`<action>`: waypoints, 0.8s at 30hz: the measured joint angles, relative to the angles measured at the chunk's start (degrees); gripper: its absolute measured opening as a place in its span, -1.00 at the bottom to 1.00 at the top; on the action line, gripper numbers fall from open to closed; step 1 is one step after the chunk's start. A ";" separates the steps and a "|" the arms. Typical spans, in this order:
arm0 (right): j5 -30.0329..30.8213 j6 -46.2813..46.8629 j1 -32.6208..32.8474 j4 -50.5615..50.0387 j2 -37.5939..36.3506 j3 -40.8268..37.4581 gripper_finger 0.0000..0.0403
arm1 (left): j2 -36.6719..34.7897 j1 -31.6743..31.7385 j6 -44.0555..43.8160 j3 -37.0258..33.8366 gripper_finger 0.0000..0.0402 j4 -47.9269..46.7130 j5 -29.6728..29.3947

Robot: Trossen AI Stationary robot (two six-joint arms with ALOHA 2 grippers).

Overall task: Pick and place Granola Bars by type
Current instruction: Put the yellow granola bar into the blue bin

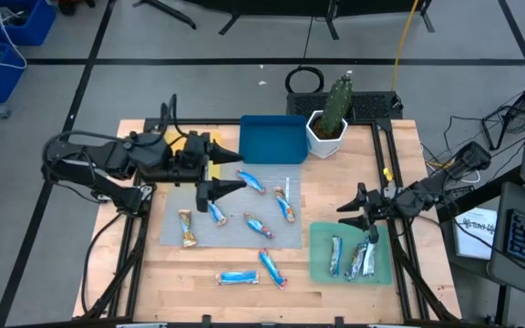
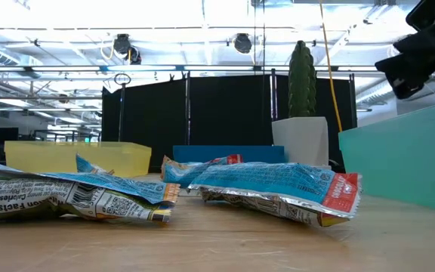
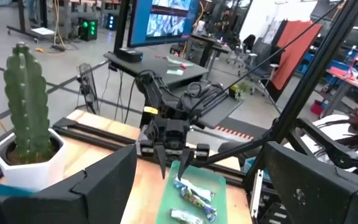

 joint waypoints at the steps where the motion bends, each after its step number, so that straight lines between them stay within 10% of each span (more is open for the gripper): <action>1: -0.22 -0.50 -0.29 -0.05 -0.31 -0.15 -0.22 | 0.44 0.00 -0.01 0.00 0.75 0.23 0.09; 24: -4.54 -1.86 -2.87 3.21 -5.94 -8.97 -0.22 | 3.02 -0.02 3.22 -0.04 0.75 0.64 -2.12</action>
